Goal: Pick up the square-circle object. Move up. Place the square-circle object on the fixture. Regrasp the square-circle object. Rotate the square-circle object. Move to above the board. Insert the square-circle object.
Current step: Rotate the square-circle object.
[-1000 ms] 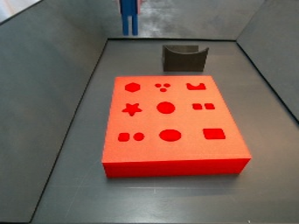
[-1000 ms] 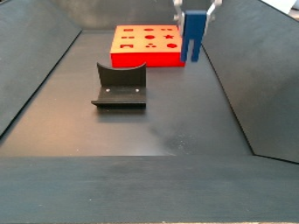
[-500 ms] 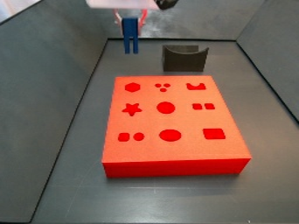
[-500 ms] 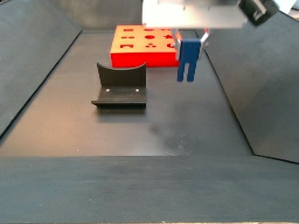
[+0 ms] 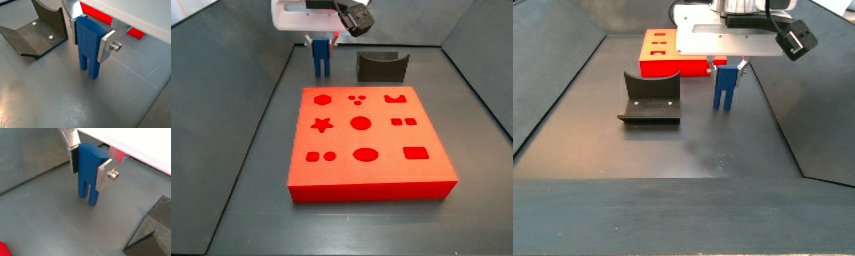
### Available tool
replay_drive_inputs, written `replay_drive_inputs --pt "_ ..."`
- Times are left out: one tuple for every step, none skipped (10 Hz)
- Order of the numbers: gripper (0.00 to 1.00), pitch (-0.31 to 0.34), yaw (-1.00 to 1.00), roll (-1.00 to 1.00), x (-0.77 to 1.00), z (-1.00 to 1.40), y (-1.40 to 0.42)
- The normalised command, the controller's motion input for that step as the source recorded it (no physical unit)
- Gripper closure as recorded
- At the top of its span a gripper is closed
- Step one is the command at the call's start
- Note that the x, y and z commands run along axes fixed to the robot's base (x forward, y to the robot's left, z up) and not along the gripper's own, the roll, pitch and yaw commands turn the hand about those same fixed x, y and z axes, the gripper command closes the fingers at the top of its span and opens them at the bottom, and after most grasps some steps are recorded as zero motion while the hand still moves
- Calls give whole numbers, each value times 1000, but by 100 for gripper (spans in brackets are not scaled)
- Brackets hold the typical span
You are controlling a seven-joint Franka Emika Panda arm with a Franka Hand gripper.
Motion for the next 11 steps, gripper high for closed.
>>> replay_drive_inputs --pt "100 -9 -5 -219 33 -87 15" --pt "100 -9 -5 -219 33 -87 15" --pt "100 2 -5 -220 18 -93 14" --pt "0 2 -5 -220 0 0 0" --pt "0 1 -2 -219 0 1 8" --pt "0 1 -2 -218 0 1 10" --pt "0 1 -3 -218 0 1 10" --pt "0 1 -3 -218 0 1 10" --pt "0 2 -3 -218 0 0 10" --pt "0 2 -3 -218 0 0 11" --pt "0 2 -3 -218 0 0 11"
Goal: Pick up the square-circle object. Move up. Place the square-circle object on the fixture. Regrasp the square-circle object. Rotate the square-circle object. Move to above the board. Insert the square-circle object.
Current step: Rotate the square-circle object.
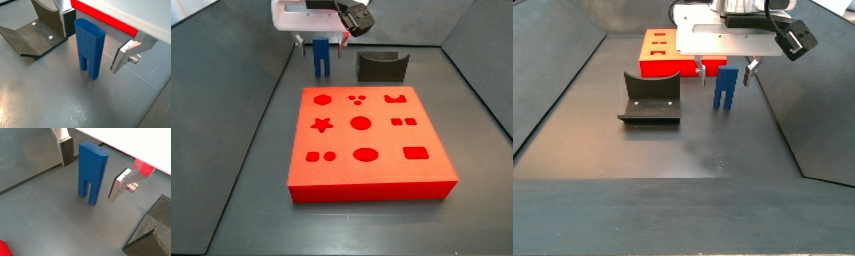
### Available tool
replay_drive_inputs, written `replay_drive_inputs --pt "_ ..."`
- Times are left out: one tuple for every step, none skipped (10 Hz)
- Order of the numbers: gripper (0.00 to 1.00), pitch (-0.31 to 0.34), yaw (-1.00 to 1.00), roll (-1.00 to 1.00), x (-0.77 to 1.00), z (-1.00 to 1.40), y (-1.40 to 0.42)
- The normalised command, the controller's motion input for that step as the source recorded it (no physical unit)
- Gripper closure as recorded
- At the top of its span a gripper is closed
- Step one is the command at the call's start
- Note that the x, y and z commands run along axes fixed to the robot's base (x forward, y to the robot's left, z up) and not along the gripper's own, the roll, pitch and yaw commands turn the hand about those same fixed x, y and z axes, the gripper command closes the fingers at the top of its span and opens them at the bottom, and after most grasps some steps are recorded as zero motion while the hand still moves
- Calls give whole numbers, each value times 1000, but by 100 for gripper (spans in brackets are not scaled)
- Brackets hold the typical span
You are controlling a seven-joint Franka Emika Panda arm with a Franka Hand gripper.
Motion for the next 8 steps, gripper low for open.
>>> replay_drive_inputs --pt "0 2 -3 -217 0 0 11" --pt "0 2 -3 -217 0 0 11" --pt "0 2 -3 -217 0 0 11" --pt "0 2 -3 -217 0 0 11" --pt "0 2 -3 -217 0 0 11" --pt "0 2 -3 -217 0 0 11" --pt "0 2 -3 -217 0 0 11" --pt "0 2 -3 -217 0 1000 0"
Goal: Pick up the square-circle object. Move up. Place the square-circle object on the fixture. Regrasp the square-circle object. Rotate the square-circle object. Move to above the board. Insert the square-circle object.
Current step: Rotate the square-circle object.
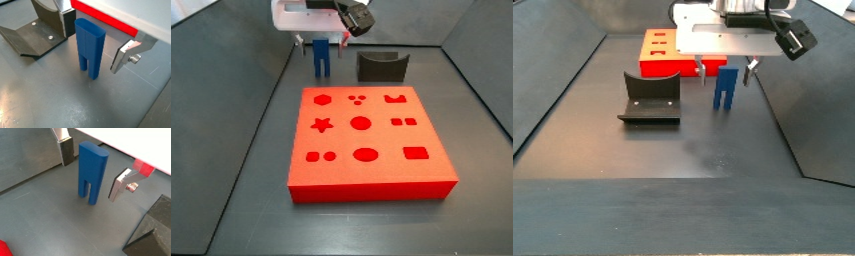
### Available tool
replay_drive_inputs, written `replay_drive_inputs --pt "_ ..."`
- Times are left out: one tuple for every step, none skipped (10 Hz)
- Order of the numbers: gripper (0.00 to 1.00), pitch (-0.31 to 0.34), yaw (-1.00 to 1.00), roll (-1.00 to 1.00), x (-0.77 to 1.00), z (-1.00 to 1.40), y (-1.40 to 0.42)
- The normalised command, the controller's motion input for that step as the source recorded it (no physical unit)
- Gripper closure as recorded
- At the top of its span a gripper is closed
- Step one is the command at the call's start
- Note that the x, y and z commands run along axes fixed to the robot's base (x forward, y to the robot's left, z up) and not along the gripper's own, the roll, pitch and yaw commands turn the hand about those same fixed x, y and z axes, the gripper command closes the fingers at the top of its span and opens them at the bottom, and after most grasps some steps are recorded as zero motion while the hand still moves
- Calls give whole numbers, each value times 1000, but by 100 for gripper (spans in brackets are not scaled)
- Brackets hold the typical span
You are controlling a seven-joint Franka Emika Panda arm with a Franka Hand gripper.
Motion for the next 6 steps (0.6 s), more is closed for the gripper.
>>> replay_drive_inputs --pt "0 17 -4 -217 -13 1000 0" --pt "0 36 -8 -213 -26 1000 4" --pt "0 49 -13 -207 -23 956 10" --pt "0 58 -20 -199 -10 733 16" --pt "0 61 -27 -193 -11 552 18" --pt "0 65 -33 -185 -7 306 21"
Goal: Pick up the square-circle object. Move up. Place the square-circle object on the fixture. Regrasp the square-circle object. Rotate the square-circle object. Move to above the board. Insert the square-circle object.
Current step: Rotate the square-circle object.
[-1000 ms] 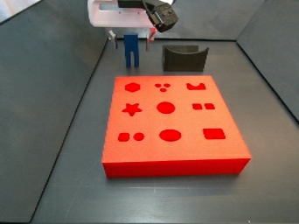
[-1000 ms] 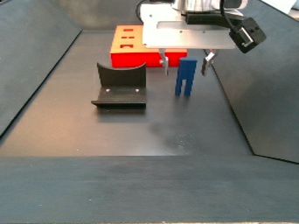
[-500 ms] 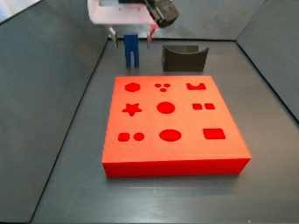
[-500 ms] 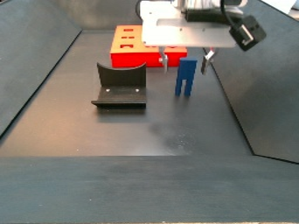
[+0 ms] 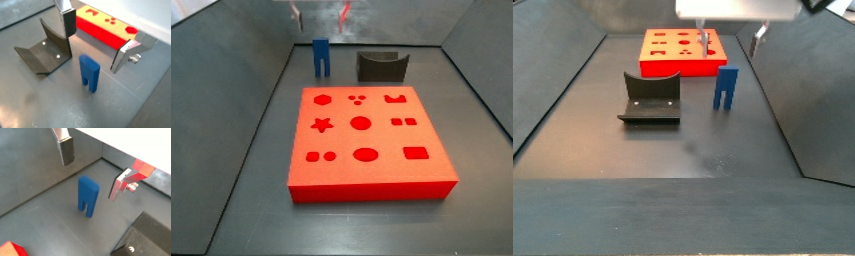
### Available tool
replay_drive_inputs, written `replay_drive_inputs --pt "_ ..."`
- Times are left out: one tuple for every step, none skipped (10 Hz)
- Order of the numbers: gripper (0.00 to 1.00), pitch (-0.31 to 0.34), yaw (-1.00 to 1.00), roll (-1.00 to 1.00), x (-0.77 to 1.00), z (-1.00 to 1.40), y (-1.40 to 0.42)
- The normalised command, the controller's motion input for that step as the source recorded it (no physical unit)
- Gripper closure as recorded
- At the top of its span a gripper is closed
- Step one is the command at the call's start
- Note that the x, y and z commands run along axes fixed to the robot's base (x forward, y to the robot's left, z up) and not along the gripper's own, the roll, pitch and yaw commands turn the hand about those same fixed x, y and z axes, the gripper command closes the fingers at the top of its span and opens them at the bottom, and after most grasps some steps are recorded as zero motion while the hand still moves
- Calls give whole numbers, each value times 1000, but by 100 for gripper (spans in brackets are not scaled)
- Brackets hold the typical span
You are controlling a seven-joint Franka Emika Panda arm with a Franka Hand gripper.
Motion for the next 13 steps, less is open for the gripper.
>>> replay_drive_inputs --pt "0 70 -35 -181 -4 184 22" --pt "0 5 1000 -14 0 0 0" --pt "0 5 1000 -14 2 -17 -4" --pt "0 5 1000 -12 6 -12 -15" --pt "0 5 1000 -12 6 -11 -12" --pt "0 5 1000 -13 7 -10 -10" --pt "0 5 1000 -13 8 -9 -8" --pt "0 5 1000 -13 9 -8 -8" --pt "0 6 1000 -14 9 -8 -7" --pt "0 6 1000 -14 10 -7 -7" --pt "0 6 1000 -14 10 -7 -7" --pt "0 6 1000 -15 10 -7 -7" --pt "0 6 1000 -15 10 -7 -6"
